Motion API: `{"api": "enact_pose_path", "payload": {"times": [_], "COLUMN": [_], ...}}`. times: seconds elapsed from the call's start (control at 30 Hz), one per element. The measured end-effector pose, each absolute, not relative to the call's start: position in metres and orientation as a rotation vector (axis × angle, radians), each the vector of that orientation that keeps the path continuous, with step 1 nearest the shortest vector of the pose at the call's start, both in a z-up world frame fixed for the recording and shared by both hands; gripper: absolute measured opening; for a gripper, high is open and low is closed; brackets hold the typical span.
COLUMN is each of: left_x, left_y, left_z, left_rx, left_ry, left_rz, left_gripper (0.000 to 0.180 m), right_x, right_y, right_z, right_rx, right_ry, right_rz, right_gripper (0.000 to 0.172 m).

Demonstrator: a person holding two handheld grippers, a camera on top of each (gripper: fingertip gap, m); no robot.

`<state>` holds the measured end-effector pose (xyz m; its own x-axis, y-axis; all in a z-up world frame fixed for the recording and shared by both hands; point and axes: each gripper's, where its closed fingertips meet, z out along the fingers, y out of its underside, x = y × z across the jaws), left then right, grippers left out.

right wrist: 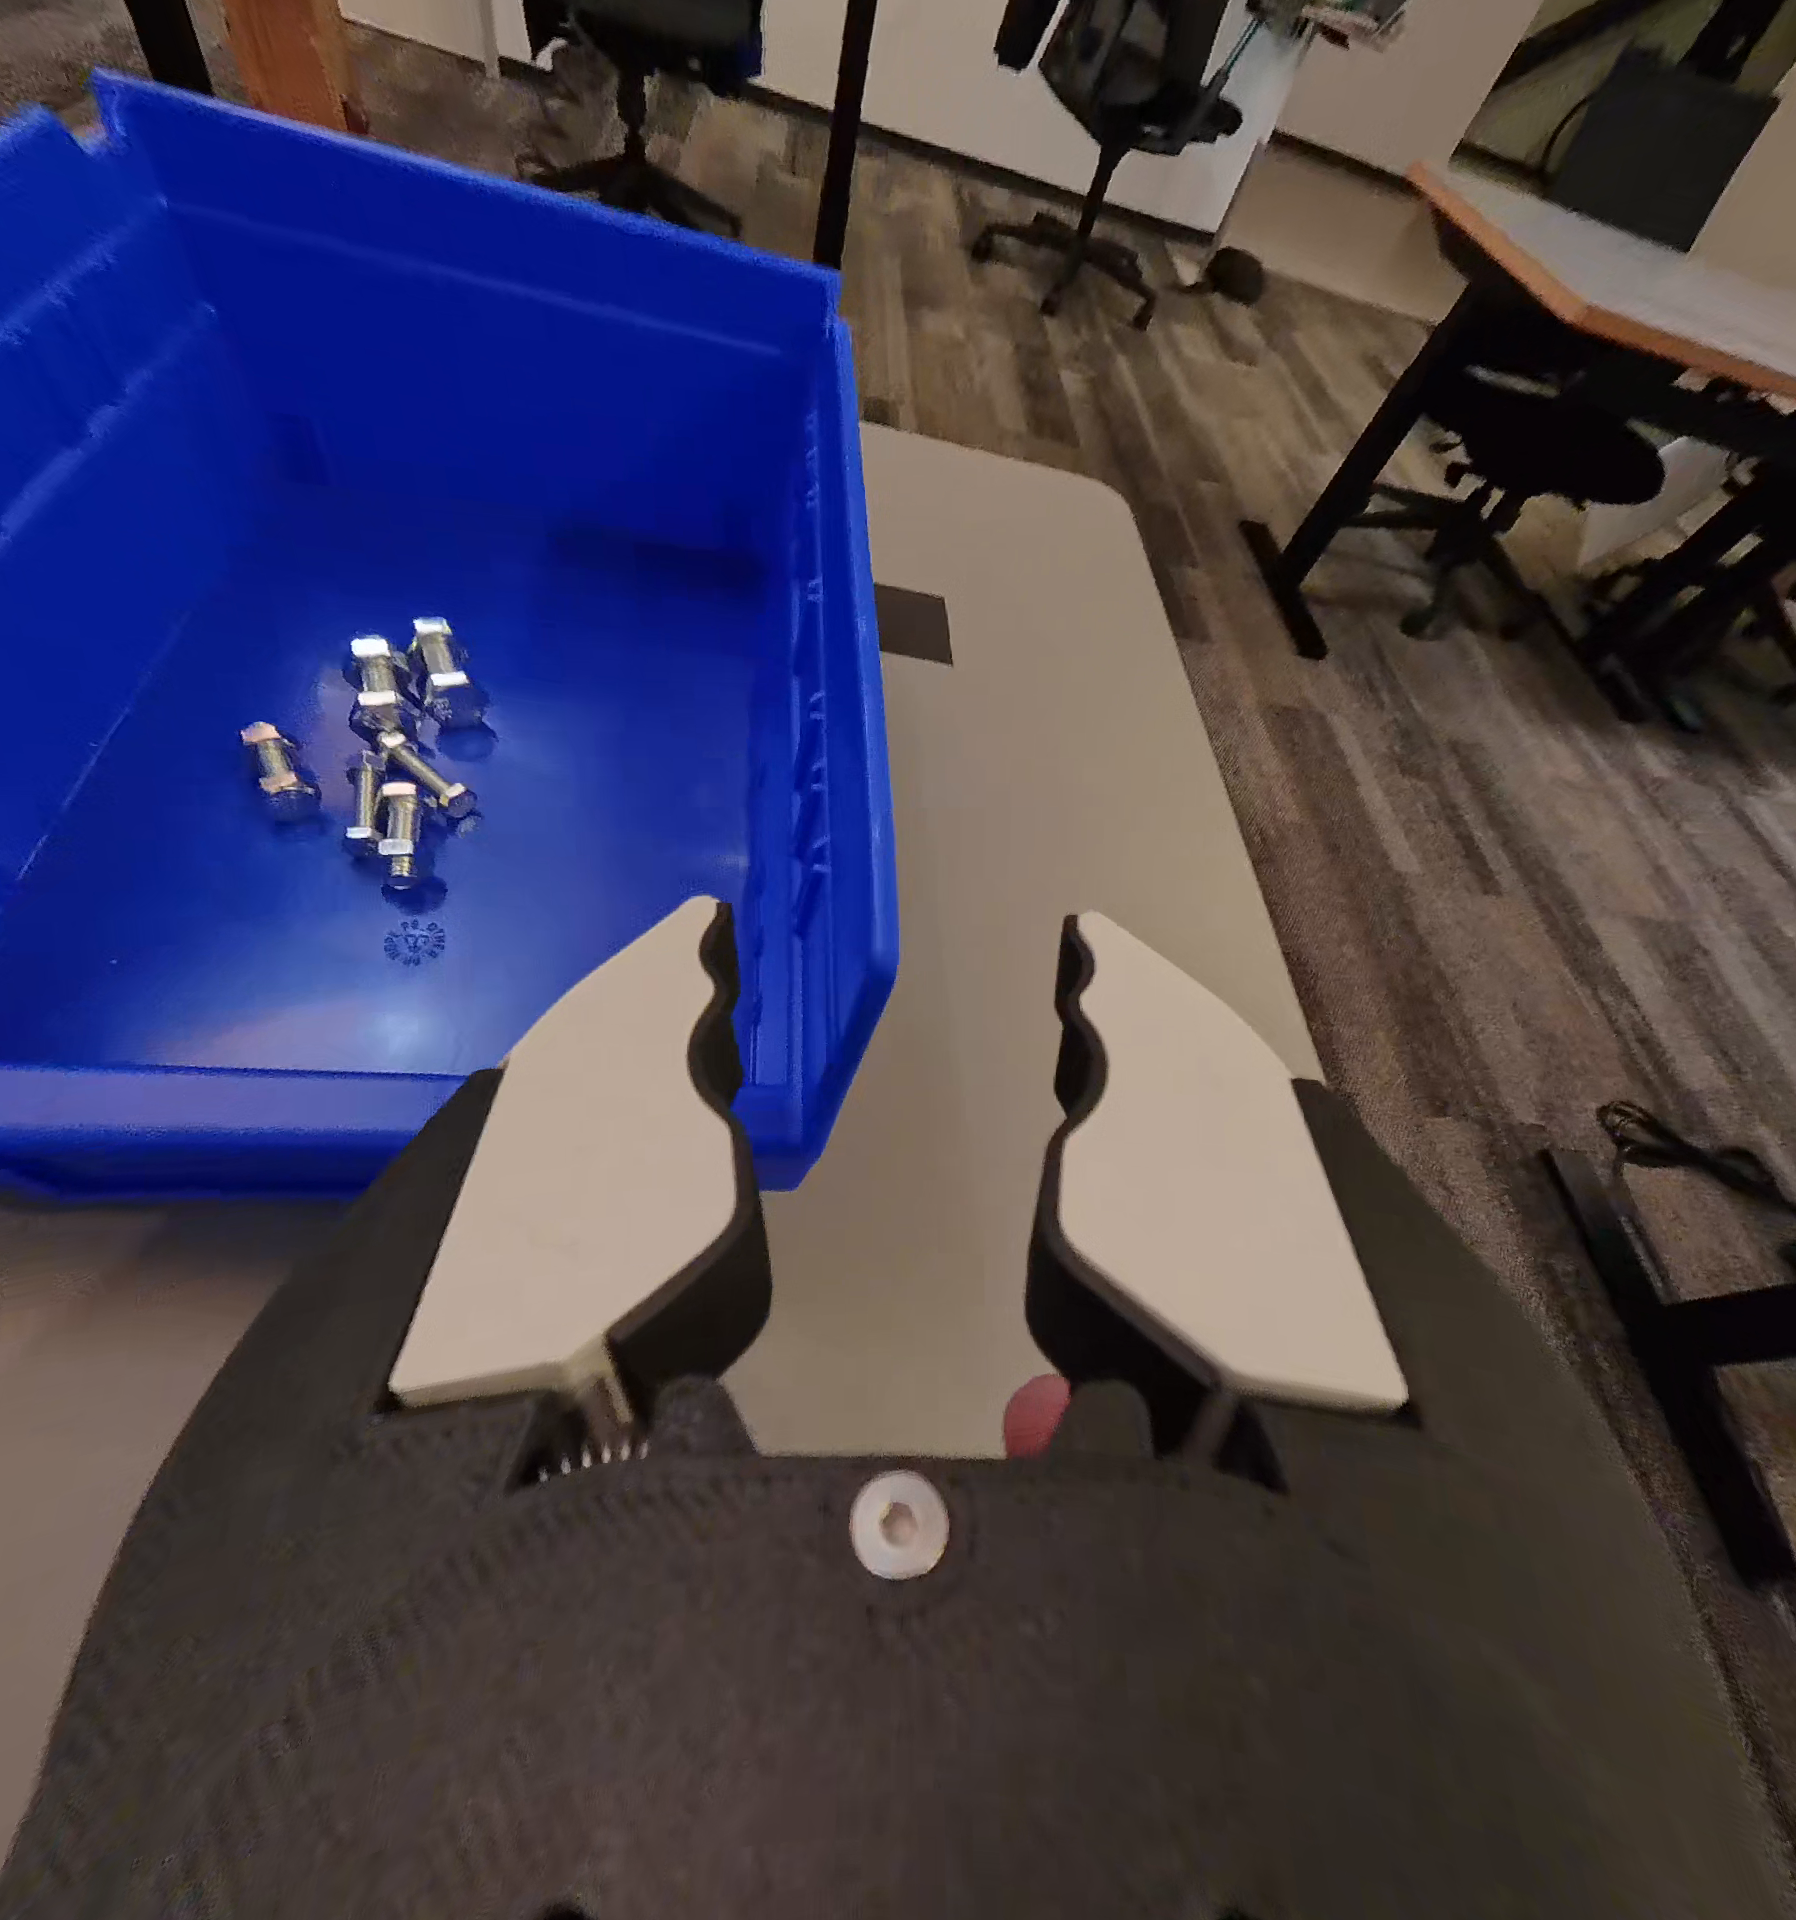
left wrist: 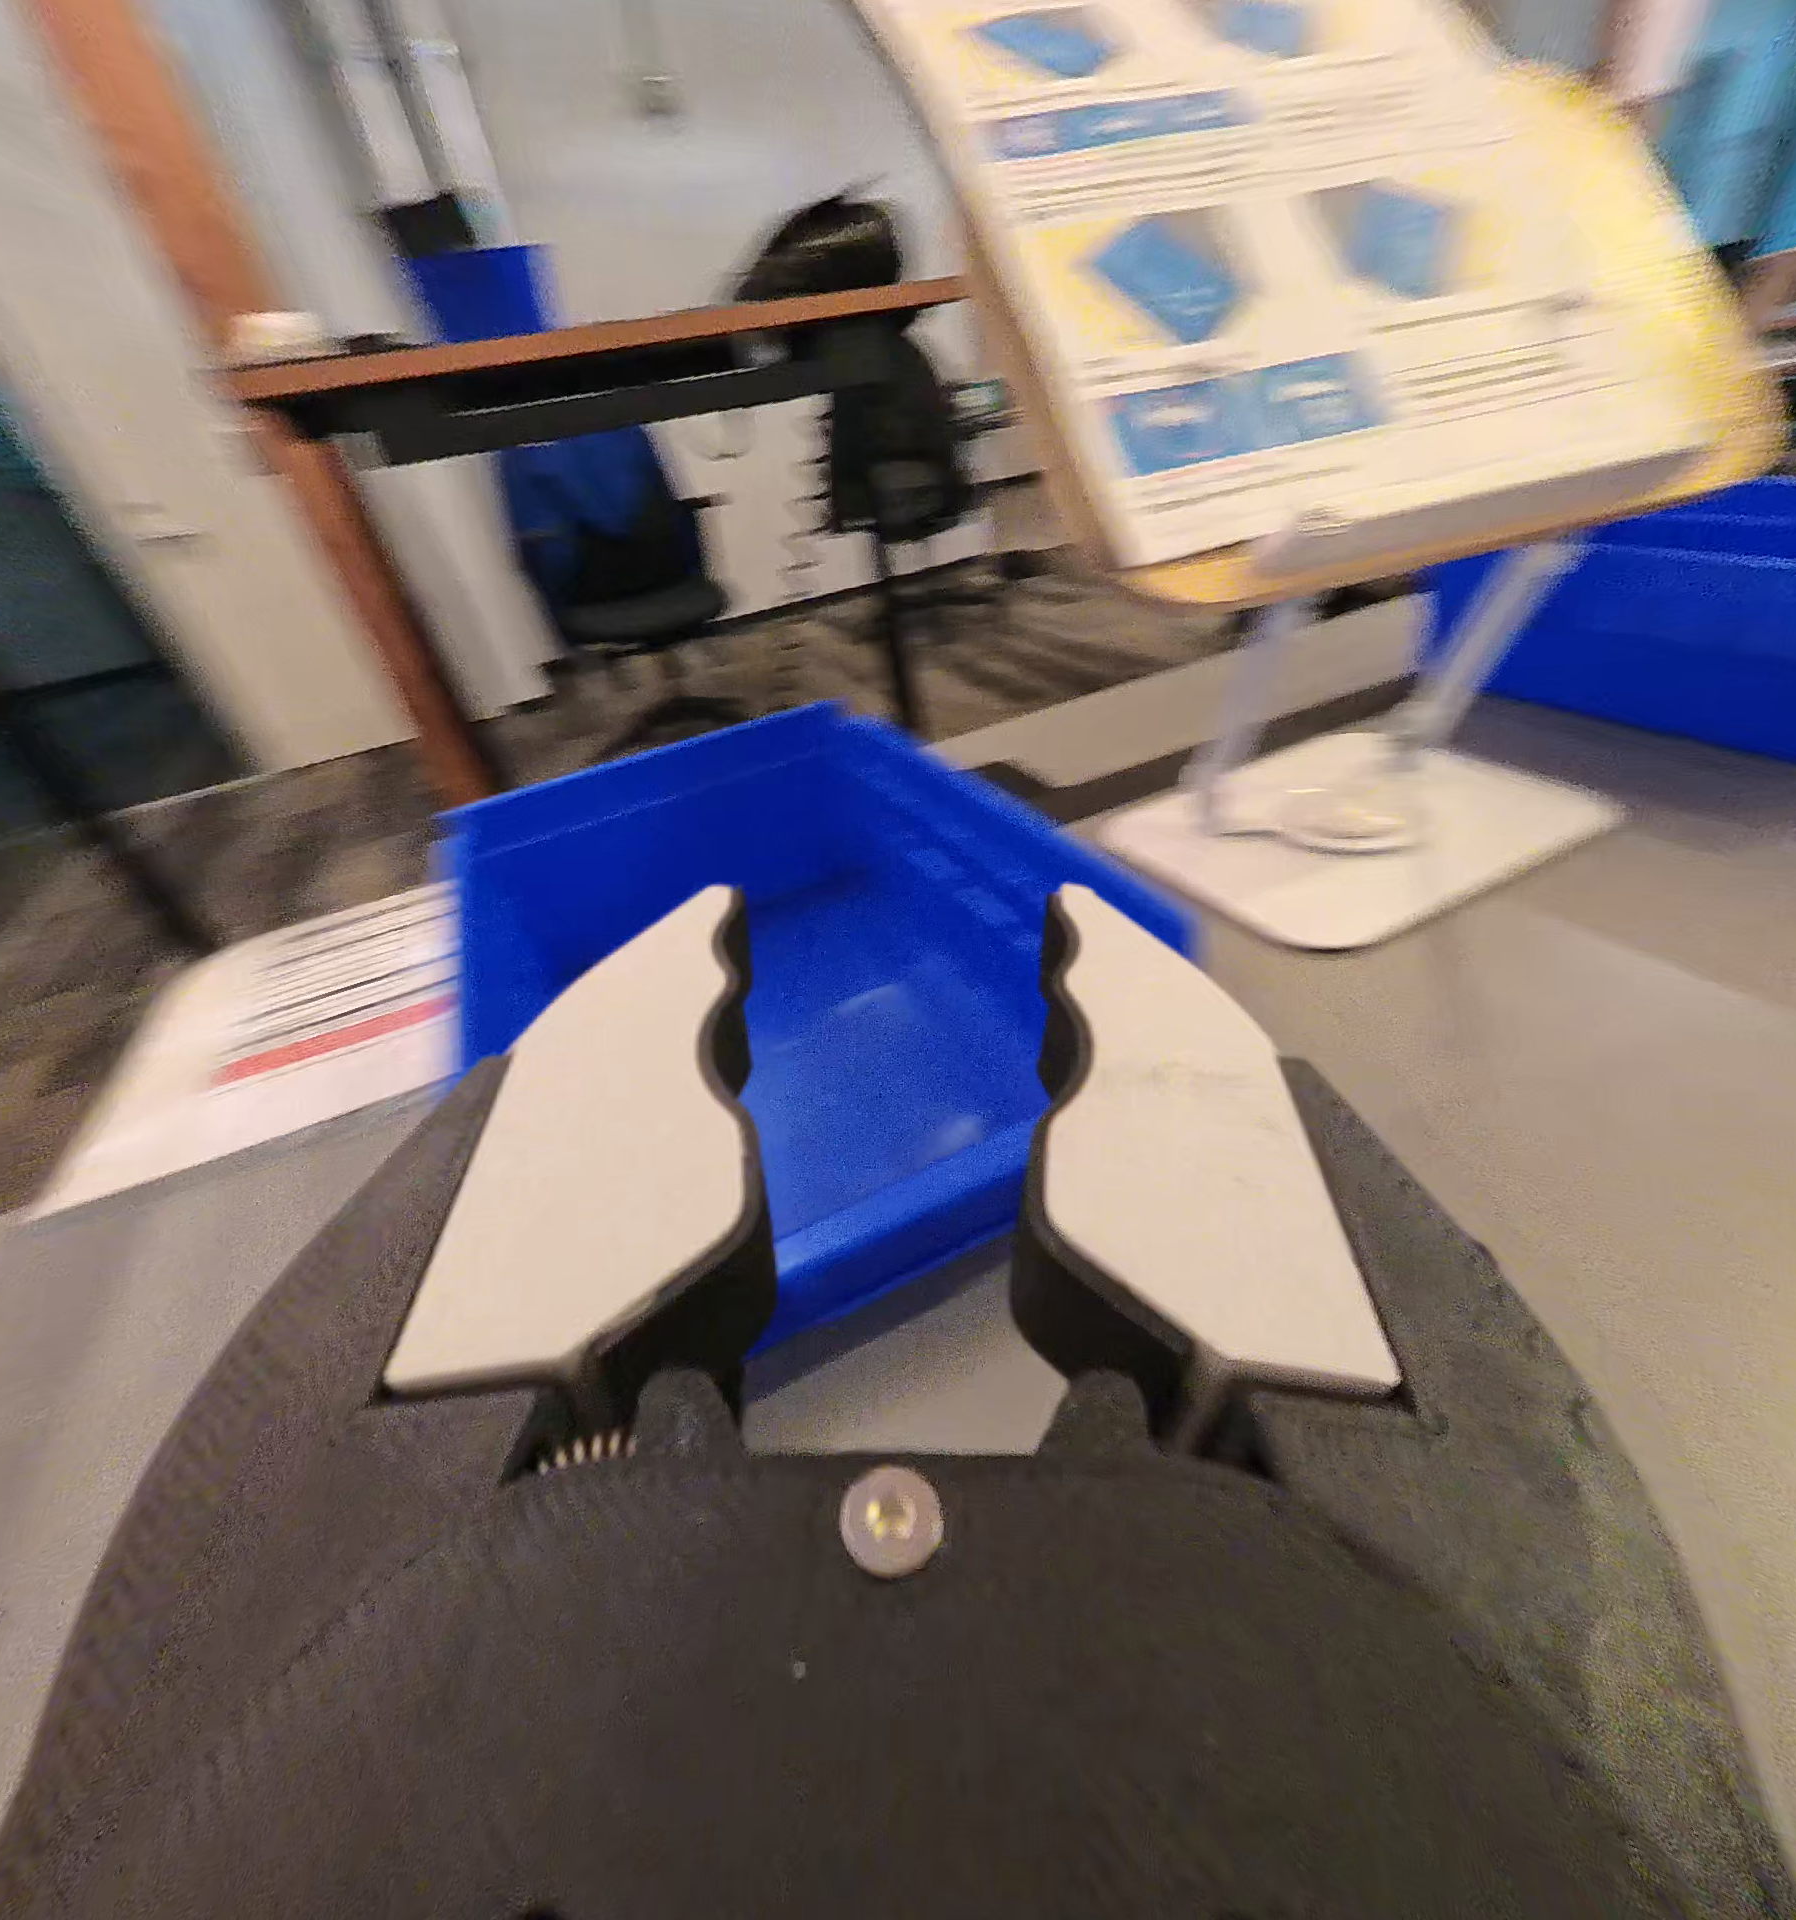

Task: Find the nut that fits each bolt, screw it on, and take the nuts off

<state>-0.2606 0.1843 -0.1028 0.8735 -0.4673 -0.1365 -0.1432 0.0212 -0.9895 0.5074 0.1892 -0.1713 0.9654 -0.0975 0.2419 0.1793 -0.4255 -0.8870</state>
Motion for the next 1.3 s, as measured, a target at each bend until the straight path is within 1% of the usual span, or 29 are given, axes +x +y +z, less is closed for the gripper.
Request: {"api": "enact_pose_path", "payload": {"times": [0.07, 0.1, 0.13, 0.17, 0.23, 0.27, 0.3, 0.33, 0.37, 0.4, 0.43, 0.5, 0.67, 0.9, 1.3], "left_x": [-0.302, -0.317, -0.329, -0.338, -0.345, -0.346, -0.345, -0.341, -0.337, -0.338, -0.338, -0.341, -0.341, -0.346, -0.347], "left_y": [0.191, 0.196, 0.201, 0.207, 0.219, 0.225, 0.231, 0.235, 0.238, 0.241, 0.245, 0.251, 0.250, 0.241, 0.223], "left_z": [-0.110, -0.120, -0.132, -0.142, -0.169, -0.181, -0.189, -0.197, -0.204, -0.213, -0.220, -0.228, -0.227, -0.220, -0.192], "left_rx": [-1.628, -1.696, -1.754, -1.792, -1.889, -1.932, -1.954, -1.978, -2.013, -2.056, -2.090, -2.095, -2.075, -2.051, -1.947], "left_ry": [0.408, 0.366, 0.321, 0.283, 0.251, 0.239, 0.237, 0.252, 0.269, 0.272, 0.276, 0.247, 0.228, 0.245, 0.255], "left_rz": [-0.145, -0.129, -0.129, -0.144, -0.181, -0.197, -0.220, -0.254, -0.281, -0.278, -0.274, -0.285, -0.353, -0.320, -0.324], "left_gripper": [0.058, 0.063, 0.072, 0.075, 0.076, 0.078, 0.075, 0.068, 0.059, 0.049, 0.038, 0.025, 0.011, 0.004, 0.003], "right_x": [0.507, 0.503, 0.500, 0.497, 0.496, 0.495, 0.495, 0.495, 0.496, 0.496, 0.495, 0.494, 0.493, 0.483, 0.474], "right_y": [0.194, 0.197, 0.200, 0.203, 0.207, 0.208, 0.210, 0.210, 0.210, 0.210, 0.210, 0.210, 0.209, 0.194, 0.150], "right_z": [-0.183, -0.189, -0.192, -0.195, -0.203, -0.205, -0.205, -0.205, -0.205, -0.204, -0.204, -0.204, -0.205, -0.205, -0.206], "right_rx": [-2.020, -2.042, -2.051, -2.050, -2.075, -2.078, -2.074, -2.073, -2.068, -2.062, -2.054, -2.045, -2.048, -2.085, -2.104], "right_ry": [-0.062, -0.068, -0.071, -0.071, -0.074, -0.079, -0.076, -0.066, -0.060, -0.062, -0.059, -0.053, -0.072, -0.117, -0.165], "right_rz": [-0.268, -0.231, -0.199, -0.175, -0.155, -0.151, -0.135, -0.119, -0.107, -0.086, -0.055, -0.024, -0.023, 0.000, 0.022], "right_gripper": [0.055, 0.050, 0.045, 0.041, 0.031, 0.029, 0.027, 0.022, 0.012, 0.006, 0.005, 0.005, 0.005, 0.005, 0.006]}}
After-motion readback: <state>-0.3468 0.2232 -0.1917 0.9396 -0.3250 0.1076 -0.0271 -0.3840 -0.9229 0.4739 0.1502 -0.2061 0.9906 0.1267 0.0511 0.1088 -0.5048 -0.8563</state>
